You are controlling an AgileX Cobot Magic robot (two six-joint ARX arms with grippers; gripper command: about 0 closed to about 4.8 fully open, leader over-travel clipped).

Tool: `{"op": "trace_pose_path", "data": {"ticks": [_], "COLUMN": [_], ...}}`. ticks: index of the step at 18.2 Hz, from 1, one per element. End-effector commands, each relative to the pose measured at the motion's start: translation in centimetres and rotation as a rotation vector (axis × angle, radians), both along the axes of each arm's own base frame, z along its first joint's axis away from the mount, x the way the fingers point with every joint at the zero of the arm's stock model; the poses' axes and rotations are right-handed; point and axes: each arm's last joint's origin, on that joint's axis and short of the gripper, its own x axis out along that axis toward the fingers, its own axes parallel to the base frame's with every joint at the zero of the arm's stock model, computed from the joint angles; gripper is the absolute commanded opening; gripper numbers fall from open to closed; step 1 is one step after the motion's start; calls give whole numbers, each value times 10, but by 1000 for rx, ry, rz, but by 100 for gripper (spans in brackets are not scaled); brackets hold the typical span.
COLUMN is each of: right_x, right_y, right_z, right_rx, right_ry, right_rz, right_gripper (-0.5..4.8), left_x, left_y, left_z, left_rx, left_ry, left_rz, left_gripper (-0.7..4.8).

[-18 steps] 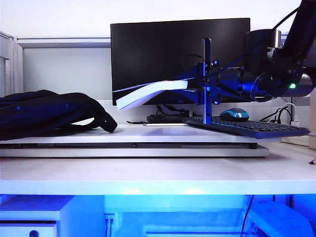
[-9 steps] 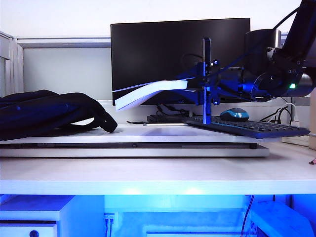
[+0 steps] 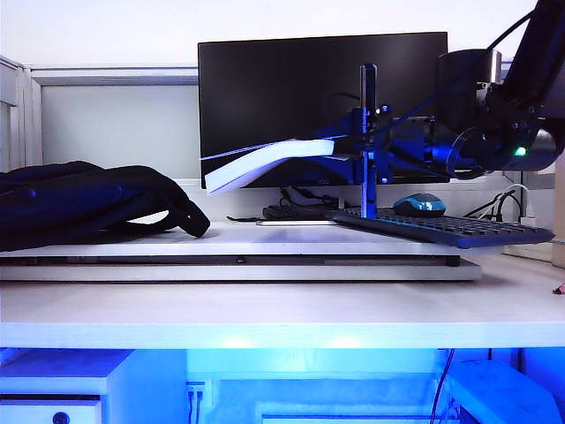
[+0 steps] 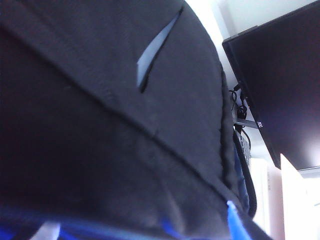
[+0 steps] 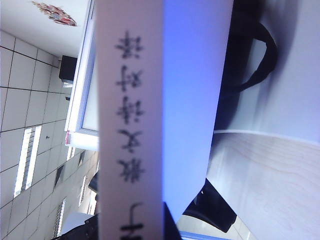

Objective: Pick up the book on the desk and put it into the open backpack.

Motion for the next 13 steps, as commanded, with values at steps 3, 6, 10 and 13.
{"op": "trace_pose_path", "data": {"ticks": [3, 6, 10, 13], "right_x": [-1, -2, -2, -2], "right_y": [0, 0, 0, 0], "right_z": [17, 17, 17, 17], "right_rx": [22, 21, 18, 18], "right_ry": [-111, -111, -111, -110], "right_rz": [6, 11, 29, 29], "right_gripper": [-6, -6, -6, -6], "left_x": [21, 42, 70, 89], "left_y": [-6, -13, -28, -35], "left_z": [14, 14, 1, 1], "left_rx": [58, 55, 52, 67], "left_ry": [-62, -69, -45, -57], "left_rz": [-5, -46, -84, -81], "left_gripper": [479, 479, 479, 319]}}
